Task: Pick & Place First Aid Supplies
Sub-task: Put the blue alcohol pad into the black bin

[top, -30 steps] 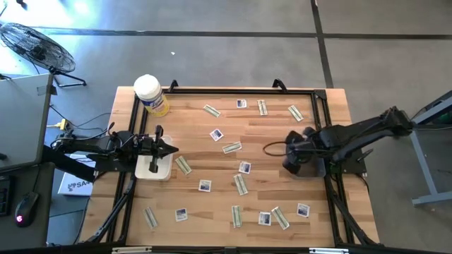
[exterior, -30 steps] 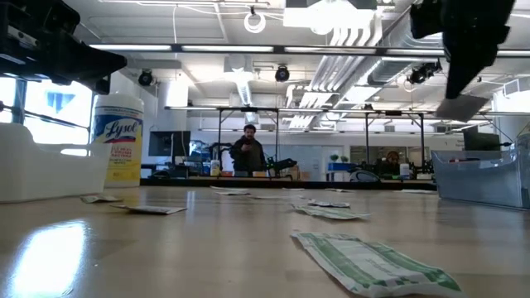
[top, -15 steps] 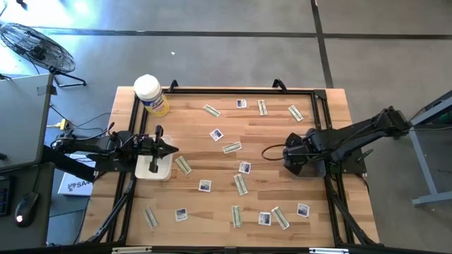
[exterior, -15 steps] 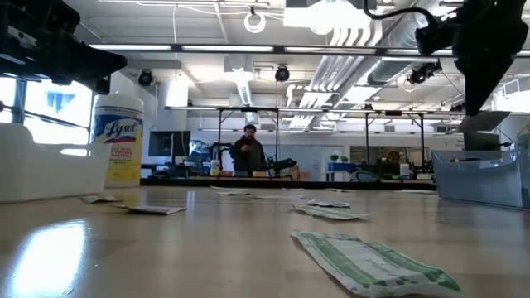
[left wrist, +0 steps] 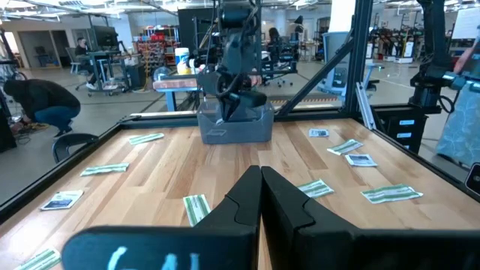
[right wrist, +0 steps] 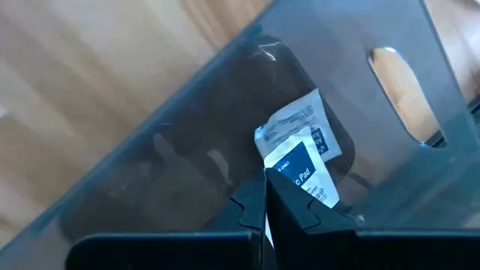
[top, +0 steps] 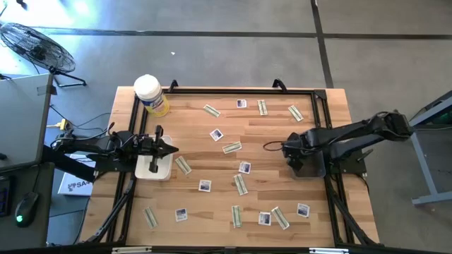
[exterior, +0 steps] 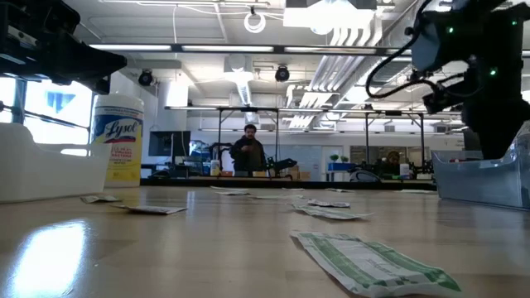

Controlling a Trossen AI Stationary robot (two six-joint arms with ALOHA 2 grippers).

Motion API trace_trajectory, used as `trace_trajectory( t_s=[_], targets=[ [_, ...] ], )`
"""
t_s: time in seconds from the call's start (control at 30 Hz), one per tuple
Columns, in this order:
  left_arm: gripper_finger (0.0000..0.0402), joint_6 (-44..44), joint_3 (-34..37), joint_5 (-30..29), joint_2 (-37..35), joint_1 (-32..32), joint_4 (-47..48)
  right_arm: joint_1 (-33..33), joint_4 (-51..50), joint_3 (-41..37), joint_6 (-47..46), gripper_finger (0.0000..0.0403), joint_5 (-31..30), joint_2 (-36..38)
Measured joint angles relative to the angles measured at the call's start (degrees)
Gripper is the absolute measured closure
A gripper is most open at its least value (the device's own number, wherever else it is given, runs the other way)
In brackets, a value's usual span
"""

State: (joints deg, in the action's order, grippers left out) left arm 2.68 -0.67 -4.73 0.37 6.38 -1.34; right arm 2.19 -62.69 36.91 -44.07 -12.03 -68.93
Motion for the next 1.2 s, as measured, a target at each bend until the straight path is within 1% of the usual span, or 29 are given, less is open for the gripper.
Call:
trace_trajectory(
  t_s=[0.2,0.27,0.33,0.43,0.6,0.7,0.83,0.97,1.03,1.1,1.2],
  targets=[
    [0.0401,0.0,0.0,0.0,0.0,0.0,0.0,-3.1,6.7,-3.5,4.1,0.0399,0.0,0.0],
    [0.0401,0.0,0.0,0.0,0.0,0.0,0.0,-3.9,6.9,-4.0,4.9,0.0397,-0.6,0.0],
    [0.0401,0.0,0.0,0.0,0.0,0.0,0.0,-4.2,6.1,-4.2,5.4,0.0391,-2.6,0.0],
    [0.0401,0.0,0.0,0.0,0.0,0.0,0.0,-4.2,6.3,-4.2,5.6,0.0375,-5.5,0.0],
    [0.0401,0.0,0.0,0.0,0.0,0.0,0.0,-4.2,6.3,-4.2,5.1,0.0338,-5.4,0.0],
    [0.0401,0.0,0.0,0.0,0.0,0.0,0.0,-4.2,6.0,-3.7,3.6,0.032,-4.1,0.0],
    [0.0401,0.0,0.0,0.0,0.0,0.0,0.0,-4.1,3.8,0.6,2.3,0.0312,0.5,0.0],
    [0.0401,0.0,0.0,0.0,0.0,0.0,0.0,-2.9,-4.0,8.4,0.1,0.0315,2.4,0.0],
    [0.0401,0.0,0.0,0.0,0.0,0.0,0.0,-2.0,-6.3,12.8,-0.8,0.0315,1.5,0.0],
    [0.0401,0.0,0.0,0.0,0.0,0.0,0.0,-0.9,-6.2,16.7,-0.8,0.0315,-0.4,0.0],
    [0.0401,0.0,0.0,0.0,0.0,0.0,0.0,0.7,-0.6,21.0,0.9,0.0315,-4.4,-0.7]
  ],
)
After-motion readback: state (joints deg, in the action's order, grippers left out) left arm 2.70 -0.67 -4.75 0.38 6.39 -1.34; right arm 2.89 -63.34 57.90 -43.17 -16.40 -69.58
